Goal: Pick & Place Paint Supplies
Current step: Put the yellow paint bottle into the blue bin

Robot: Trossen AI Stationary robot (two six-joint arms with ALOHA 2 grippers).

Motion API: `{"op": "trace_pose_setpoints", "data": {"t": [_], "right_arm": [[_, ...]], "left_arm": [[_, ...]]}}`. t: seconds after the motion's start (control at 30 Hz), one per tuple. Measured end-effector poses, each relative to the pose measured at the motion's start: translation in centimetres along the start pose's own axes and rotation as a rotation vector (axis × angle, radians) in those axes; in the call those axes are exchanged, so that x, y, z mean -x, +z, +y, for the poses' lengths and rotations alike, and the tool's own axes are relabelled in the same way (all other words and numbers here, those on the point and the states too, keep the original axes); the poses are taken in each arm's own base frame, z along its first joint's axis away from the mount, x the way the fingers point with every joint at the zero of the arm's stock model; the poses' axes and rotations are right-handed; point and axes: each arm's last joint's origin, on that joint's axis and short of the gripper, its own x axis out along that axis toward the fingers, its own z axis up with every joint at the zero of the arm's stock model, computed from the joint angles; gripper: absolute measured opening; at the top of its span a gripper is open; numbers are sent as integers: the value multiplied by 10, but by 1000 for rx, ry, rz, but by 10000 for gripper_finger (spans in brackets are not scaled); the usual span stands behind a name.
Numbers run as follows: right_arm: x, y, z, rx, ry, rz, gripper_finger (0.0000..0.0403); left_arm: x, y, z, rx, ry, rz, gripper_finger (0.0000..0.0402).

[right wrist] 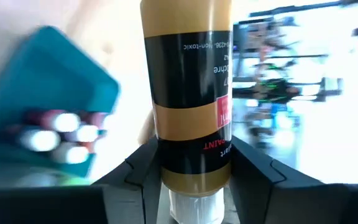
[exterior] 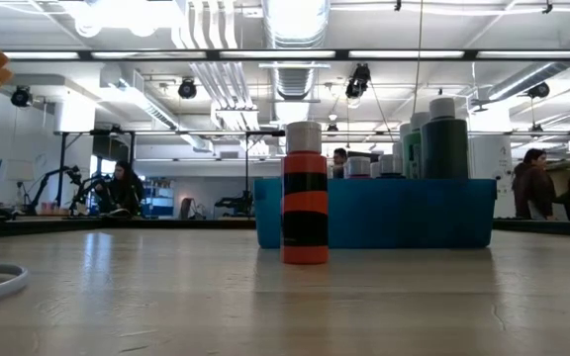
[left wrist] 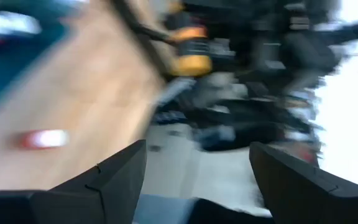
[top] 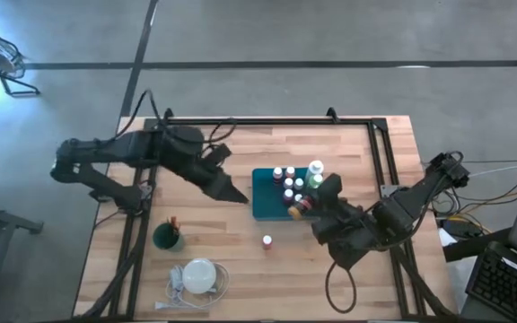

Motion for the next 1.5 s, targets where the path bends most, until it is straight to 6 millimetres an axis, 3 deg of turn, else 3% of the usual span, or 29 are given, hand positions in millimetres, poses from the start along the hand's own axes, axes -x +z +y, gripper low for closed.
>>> {"op": "trace_pose_setpoints", "data": {"t": [0.2, 0.33, 0.83, 1.5], "right_arm": [[-2, 19, -6, 107, -150, 22, 136], [-4, 30, -6, 157, -193, 33, 136], [-1, 42, -15, 138, -251, 11, 136], [-24, 48, -35, 96, -304, 43, 136]], "left_arm": [[-28, 19, -7, 18, -210, 103, 289], [-46, 29, 6, 51, -183, 128, 289], [-67, 55, 19, 27, -259, 144, 289], [-74, 57, 20, 21, -299, 179, 289]]}}
